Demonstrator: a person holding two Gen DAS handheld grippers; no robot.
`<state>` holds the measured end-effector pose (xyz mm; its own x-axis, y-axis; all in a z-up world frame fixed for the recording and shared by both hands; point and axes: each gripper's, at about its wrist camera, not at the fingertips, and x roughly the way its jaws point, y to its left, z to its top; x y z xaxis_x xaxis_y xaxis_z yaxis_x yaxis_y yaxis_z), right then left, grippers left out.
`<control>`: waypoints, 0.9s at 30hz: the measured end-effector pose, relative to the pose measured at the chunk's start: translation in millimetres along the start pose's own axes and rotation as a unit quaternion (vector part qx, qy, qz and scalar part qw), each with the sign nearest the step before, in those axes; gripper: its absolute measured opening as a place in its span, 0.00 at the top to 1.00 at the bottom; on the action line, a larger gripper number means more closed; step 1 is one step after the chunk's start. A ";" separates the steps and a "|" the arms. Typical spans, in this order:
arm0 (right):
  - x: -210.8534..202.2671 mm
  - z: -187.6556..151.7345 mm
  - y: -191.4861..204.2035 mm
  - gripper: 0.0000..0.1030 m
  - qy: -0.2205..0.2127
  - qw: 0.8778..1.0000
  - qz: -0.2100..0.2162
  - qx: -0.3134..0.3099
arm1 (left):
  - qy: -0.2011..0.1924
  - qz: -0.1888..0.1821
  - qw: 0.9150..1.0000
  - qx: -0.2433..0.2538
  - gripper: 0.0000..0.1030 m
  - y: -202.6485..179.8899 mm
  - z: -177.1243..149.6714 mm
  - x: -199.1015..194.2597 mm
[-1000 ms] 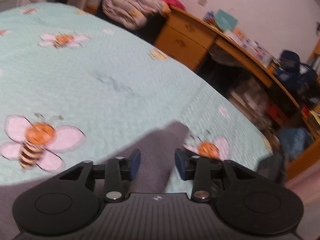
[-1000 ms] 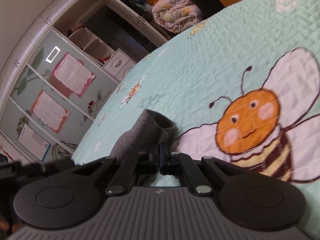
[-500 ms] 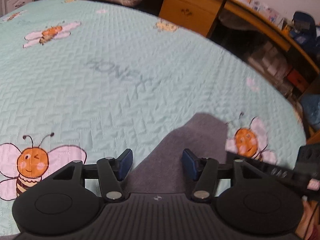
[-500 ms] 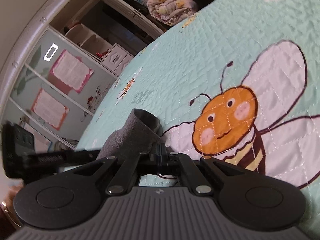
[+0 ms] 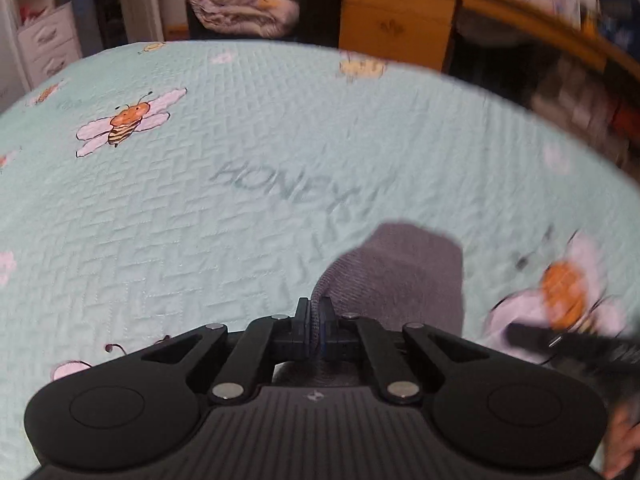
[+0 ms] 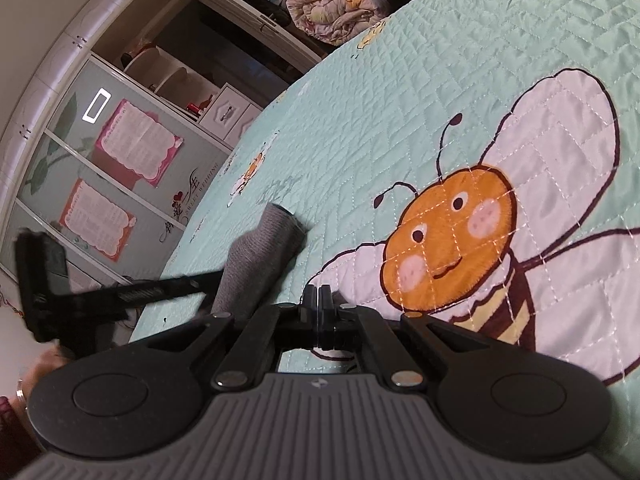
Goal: Fold clothes
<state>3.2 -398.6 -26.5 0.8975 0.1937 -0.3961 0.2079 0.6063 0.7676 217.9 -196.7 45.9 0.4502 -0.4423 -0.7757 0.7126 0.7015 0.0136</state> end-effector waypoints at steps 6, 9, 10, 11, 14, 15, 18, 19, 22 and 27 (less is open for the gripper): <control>2.0 -0.2 -0.2 1.00 -0.002 1.000 0.003 0.004 | -0.012 0.032 0.999 -0.002 0.97 0.0 -1.7 12.3; 2.0 0.3 -1.2 1.00 -0.002 1.000 0.006 0.007 | -0.045 0.044 0.998 -0.032 0.92 -0.1 4.0 5.1; 2.0 0.5 -1.5 1.00 -0.002 1.000 0.007 0.009 | -0.057 0.047 0.996 -0.046 0.92 -0.4 6.0 0.9; 2.0 0.6 -1.8 1.00 -0.002 1.000 0.008 0.010 | -0.070 0.050 0.995 -0.059 0.92 -0.7 8.0 -3.2; 2.0 1.1 -2.8 1.00 -0.003 1.000 0.010 0.014 | -0.109 0.030 0.993 -0.025 0.82 -26.7 8.2 -28.6; 2.0 1.2 -3.1 1.00 -0.003 1.000 0.011 0.015 | -0.114 0.016 0.993 -0.002 0.71 -39.2 6.4 -35.7; 1.9 1.7 -4.2 1.00 -0.003 1.000 0.014 0.018 | -0.108 -0.002 0.992 0.071 0.65 -73.1 -0.7 -42.6; 1.9 1.6 -4.6 1.00 -0.003 1.000 0.015 0.019 | -0.098 0.004 0.991 0.090 0.66 -80.9 -3.0 -39.0; 2.2 1.8 -6.3 1.00 -0.003 1.000 0.016 0.020 | -0.052 0.014 0.996 0.070 0.83 -71.7 2.0 -5.4; 2.9 2.4 -6.4 1.00 -0.003 1.000 0.015 0.018 | -0.027 0.024 0.999 0.025 0.86 -47.7 22.5 32.6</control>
<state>5.4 -403.8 -31.4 0.9061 0.2060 -0.3695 0.1947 0.5723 0.7966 210.6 -257.1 34.2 0.5112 -0.4398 -0.7384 0.7153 0.6940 0.0818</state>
